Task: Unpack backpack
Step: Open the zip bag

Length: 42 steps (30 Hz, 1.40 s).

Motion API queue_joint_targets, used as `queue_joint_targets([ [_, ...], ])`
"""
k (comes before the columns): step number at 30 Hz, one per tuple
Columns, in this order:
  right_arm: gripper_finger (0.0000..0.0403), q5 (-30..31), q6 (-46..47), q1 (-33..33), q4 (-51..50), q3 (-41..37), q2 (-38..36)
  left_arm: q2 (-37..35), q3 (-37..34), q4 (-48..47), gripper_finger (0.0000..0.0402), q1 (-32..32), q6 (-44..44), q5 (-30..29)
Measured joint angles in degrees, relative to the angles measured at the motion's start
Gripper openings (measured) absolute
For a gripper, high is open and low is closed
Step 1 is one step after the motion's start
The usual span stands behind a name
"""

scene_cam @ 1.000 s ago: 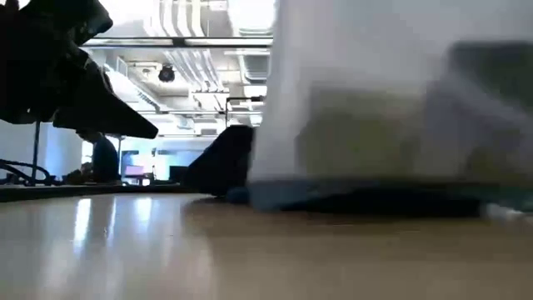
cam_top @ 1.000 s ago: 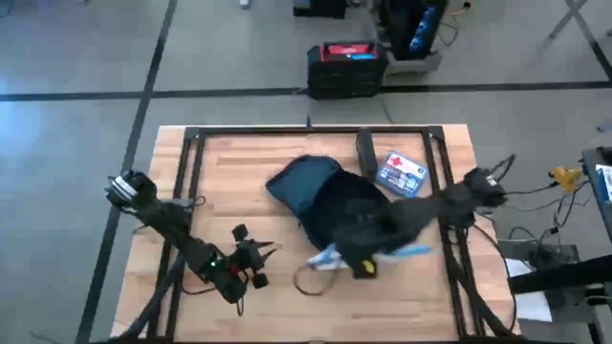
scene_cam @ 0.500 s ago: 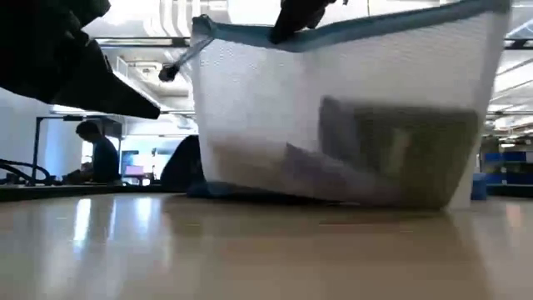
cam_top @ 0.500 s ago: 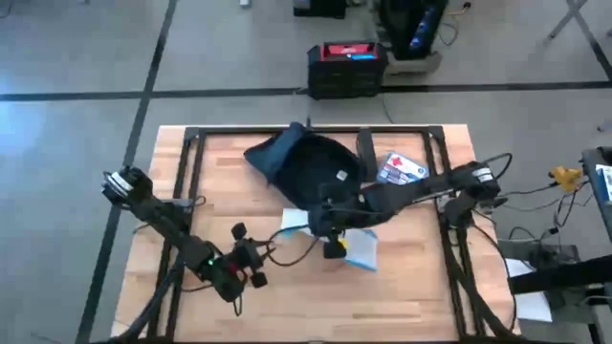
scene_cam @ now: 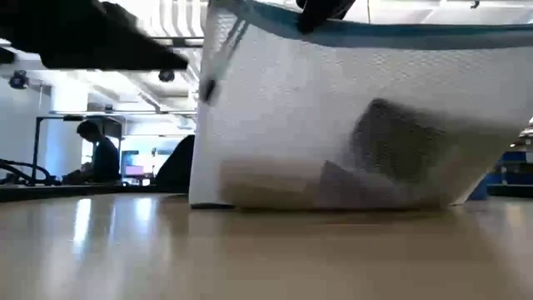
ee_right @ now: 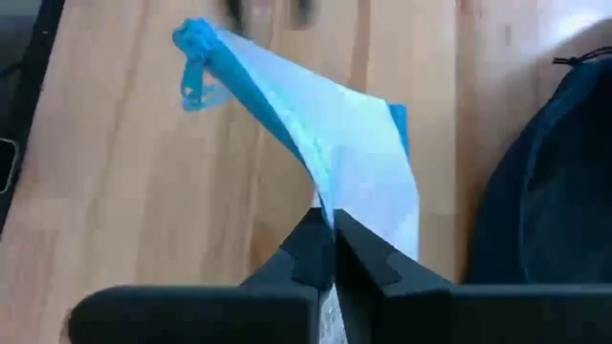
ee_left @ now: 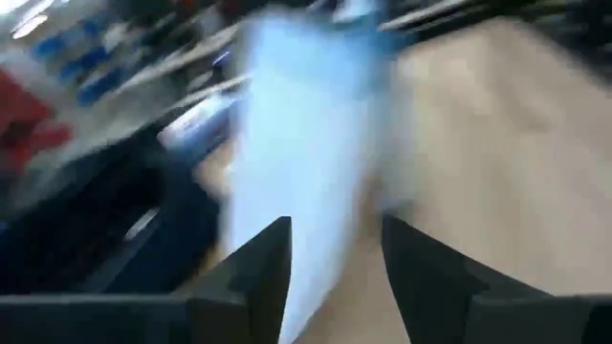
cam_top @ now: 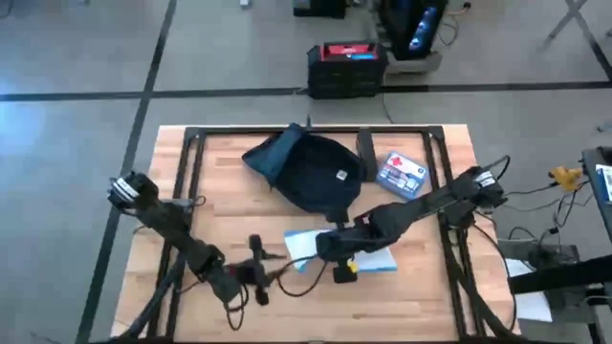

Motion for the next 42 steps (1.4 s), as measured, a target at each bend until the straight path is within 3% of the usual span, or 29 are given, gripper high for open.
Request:
queue_joint_targets([
  [3,0.0000,0.02,0.10,-0.02,0.06,0.00,0.00,1.17,0.04,4.74,0.0159,0.49,4.64,-0.27],
  [8,0.0000,0.00,0.37,-0.02,1.17,-0.31,0.00,1.85,0.04,4.97,0.0149,3.27,4.97,-1.09],
  [15,0.0000,0.02,2.03,-0.02,2.03,-1.99,0.00,3.14,0.02,8.58,0.0128,6.44,4.99,3.74],
  [21,0.0002,1.23,3.57,-0.01,2.85,-3.83,-0.01,3.78,0.02,11.31,0.0074,7.21,5.43,4.39],
  [25,0.0031,4.06,4.58,0.01,2.65,-3.69,-0.02,3.78,0.02,11.85,0.0010,7.21,6.40,4.36],
  [31,0.0115,5.73,2.76,1.57,2.85,-0.81,-0.04,3.74,0.00,15.47,0.0001,7.21,6.16,2.65],
  [37,0.0182,16.81,-5.49,7.27,7.48,1.18,-0.09,2.43,-0.02,16.21,0.0000,7.14,3.33,-6.43],
  [42,0.0200,28.76,-12.75,12.01,13.35,1.16,1.71,-1.88,-0.02,16.39,0.0000,7.26,2.00,-6.97],
])
